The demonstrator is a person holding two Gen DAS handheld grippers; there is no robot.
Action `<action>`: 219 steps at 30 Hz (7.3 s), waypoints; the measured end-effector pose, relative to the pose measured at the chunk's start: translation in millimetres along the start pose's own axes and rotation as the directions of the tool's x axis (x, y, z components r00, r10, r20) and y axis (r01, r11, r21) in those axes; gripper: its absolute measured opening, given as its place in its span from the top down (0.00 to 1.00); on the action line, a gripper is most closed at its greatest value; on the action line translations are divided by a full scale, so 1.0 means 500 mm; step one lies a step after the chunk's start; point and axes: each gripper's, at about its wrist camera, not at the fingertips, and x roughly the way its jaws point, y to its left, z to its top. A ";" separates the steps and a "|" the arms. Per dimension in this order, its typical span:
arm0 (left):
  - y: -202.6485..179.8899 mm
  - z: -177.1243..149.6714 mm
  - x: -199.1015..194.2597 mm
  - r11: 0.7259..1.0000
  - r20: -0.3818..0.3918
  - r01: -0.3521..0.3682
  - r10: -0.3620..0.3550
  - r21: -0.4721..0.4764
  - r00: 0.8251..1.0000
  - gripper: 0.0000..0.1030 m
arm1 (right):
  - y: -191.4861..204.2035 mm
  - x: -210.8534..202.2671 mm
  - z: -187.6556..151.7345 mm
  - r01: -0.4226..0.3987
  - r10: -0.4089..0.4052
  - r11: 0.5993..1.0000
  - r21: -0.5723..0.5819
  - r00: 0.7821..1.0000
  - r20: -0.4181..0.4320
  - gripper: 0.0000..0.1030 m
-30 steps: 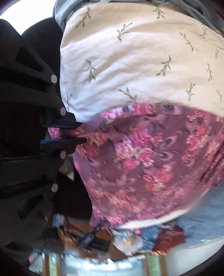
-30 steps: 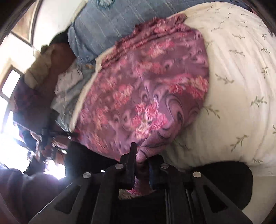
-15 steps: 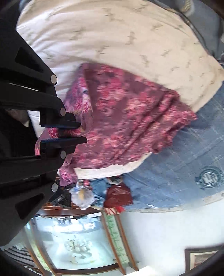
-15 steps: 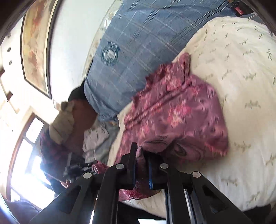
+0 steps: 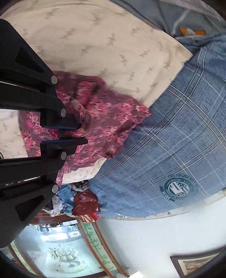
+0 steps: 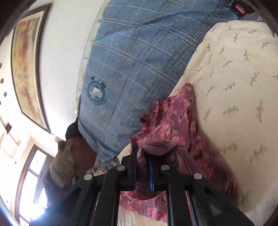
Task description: Fold small clothes
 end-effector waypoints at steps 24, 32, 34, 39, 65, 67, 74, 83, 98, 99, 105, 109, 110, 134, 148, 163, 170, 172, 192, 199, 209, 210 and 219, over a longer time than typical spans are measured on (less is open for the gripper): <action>0.109 0.213 0.123 0.961 0.034 -0.036 0.047 -0.275 0.998 0.54 | -0.088 0.123 0.188 0.027 -0.049 0.965 0.259 0.996 0.080 0.61; 0.086 0.158 0.173 0.979 -0.177 -0.202 0.194 -0.027 0.965 0.51 | -0.077 0.080 0.190 0.218 -0.239 0.959 0.184 0.966 0.101 0.50; 0.077 0.153 0.202 0.975 -0.208 -0.223 0.221 0.017 0.953 0.47 | -0.075 0.098 0.187 0.316 -0.324 0.941 0.122 0.945 0.052 0.50; 0.079 0.157 0.285 0.951 -0.285 -0.300 0.308 0.074 0.907 0.47 | -0.093 0.148 0.201 0.501 -0.501 0.865 0.022 0.865 0.022 0.50; 0.141 0.239 0.208 0.987 -0.095 -0.116 0.105 -0.114 0.990 0.85 | -0.134 0.281 0.240 0.487 -0.486 0.873 0.011 0.872 0.062 0.91; 0.132 0.242 0.213 0.989 -0.133 -0.109 0.095 -0.101 0.987 0.48 | -0.151 0.281 0.237 0.475 -0.477 0.879 0.048 0.878 0.041 0.91; 0.093 0.197 0.304 0.977 -0.240 -0.215 0.208 0.000 0.948 0.94 | -0.181 0.270 0.231 0.454 -0.459 0.886 0.091 0.888 0.034 0.89; 0.029 0.196 0.217 0.978 -0.015 -0.197 0.199 0.064 0.980 0.97 | -0.059 0.204 0.256 0.328 -0.305 0.941 -0.076 0.926 0.221 0.97; 0.025 0.136 0.171 0.984 -0.006 -0.177 0.178 0.034 0.984 0.72 | -0.047 0.211 0.124 0.326 -0.325 0.932 -0.158 0.945 0.033 0.84; 0.022 0.122 0.185 0.984 -0.025 -0.172 0.173 0.035 0.985 0.69 | -0.050 0.224 0.107 0.302 -0.307 0.939 -0.165 0.952 -0.005 0.84; 0.047 0.039 0.269 0.949 -0.177 -0.314 0.316 0.039 0.932 0.94 | -0.068 0.293 0.028 0.458 -0.489 0.853 -0.250 0.870 -0.072 0.92; 0.051 0.029 0.152 0.971 -0.159 -0.232 0.220 -0.059 0.962 0.90 | -0.020 0.193 0.019 0.428 -0.435 0.889 -0.160 0.901 -0.004 0.77; 0.047 0.016 0.113 0.972 -0.133 -0.235 0.229 -0.030 0.964 0.83 | -0.023 0.146 0.005 0.431 -0.430 0.895 -0.113 0.902 0.039 0.60; 0.149 -0.093 0.096 0.926 -0.138 -0.230 0.196 -0.299 0.971 0.92 | -0.157 0.079 -0.068 0.430 -0.445 0.885 0.179 0.894 0.048 0.95; 0.025 -0.065 0.133 0.912 -0.042 -0.405 0.408 0.060 0.912 0.59 | -0.019 0.200 -0.080 0.480 -0.463 0.846 -0.231 0.877 0.127 0.82; 0.003 0.073 0.199 0.906 -0.025 -0.414 0.417 0.086 0.909 0.54 | 0.020 0.323 0.033 0.495 -0.478 0.832 -0.248 0.869 0.129 0.79; 0.067 0.100 0.234 0.876 -0.080 -0.474 0.481 0.086 0.873 0.54 | -0.015 0.362 0.045 0.637 -0.642 0.699 -0.326 0.759 0.106 0.74; 0.081 0.117 0.217 0.905 -0.128 -0.422 0.424 0.050 0.896 0.54 | 0.019 0.354 0.019 0.634 -0.631 0.691 -0.348 0.763 0.139 0.71; 0.216 0.163 0.038 0.917 -0.253 -0.389 0.357 -0.089 0.899 0.45 | 0.290 0.616 -0.522 0.019 -0.591 0.247 -0.969 0.795 -0.135 0.36; 0.195 0.175 0.100 0.947 -0.324 -0.303 0.254 -0.108 0.911 0.37 | 0.316 0.668 -0.588 0.219 -0.549 -0.112 -0.969 0.800 0.244 0.94; 0.148 0.212 0.241 0.964 -0.430 -0.262 0.214 -0.055 0.877 0.27 | 0.349 0.611 -0.547 0.306 -0.383 -0.039 -0.951 0.875 0.297 0.95; 0.139 0.212 0.250 0.963 -0.425 -0.269 0.231 -0.031 0.875 0.30 | 0.349 0.611 -0.546 0.303 -0.383 -0.036 -0.952 0.876 0.293 0.95; 0.036 0.211 0.235 0.952 -0.305 -0.282 0.306 0.121 0.902 0.94 | 0.336 0.579 -0.508 0.305 -0.368 0.078 -0.949 0.894 0.257 0.95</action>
